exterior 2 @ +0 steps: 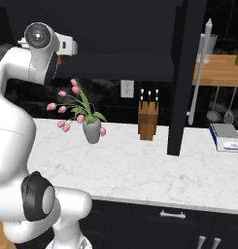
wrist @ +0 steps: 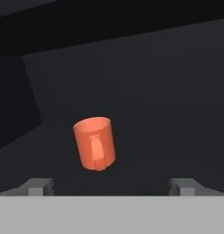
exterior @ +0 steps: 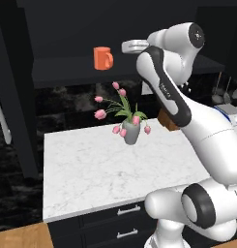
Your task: Gather all objects into one cabinet and sort the glasses and bowls to opposite sides.
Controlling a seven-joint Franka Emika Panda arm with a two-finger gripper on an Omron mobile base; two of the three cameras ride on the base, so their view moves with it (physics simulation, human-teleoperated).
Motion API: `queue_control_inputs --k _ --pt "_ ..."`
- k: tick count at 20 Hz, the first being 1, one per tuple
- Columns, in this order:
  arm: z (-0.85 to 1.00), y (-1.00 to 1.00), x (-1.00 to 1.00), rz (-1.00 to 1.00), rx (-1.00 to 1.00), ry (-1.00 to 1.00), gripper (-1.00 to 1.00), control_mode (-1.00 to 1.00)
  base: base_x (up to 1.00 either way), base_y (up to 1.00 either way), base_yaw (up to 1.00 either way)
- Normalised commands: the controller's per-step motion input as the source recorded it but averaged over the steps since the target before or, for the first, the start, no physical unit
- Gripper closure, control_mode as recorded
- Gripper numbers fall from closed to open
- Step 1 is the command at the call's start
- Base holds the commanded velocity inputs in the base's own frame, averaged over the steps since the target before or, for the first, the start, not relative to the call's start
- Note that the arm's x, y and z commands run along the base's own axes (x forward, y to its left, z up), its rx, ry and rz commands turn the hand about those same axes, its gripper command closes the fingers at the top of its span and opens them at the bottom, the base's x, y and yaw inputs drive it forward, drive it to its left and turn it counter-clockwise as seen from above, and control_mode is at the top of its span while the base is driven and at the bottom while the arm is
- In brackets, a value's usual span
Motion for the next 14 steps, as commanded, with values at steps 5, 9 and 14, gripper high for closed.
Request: queue_control_inputs --k 5,9,14 --pt "-0.19 0.07 0.47 0.0 0.0 0.0 -1.0 -1.0 0.0 0.0 0.0" --pt "-0.22 0.11 0.4 0.0 0.0 0.0 -1.0 -1.0 0.0 0.0 0.0" --pt "-0.18 0.13 0.28 0.0 0.0 0.0 -1.0 -1.0 0.0 0.0 0.0"
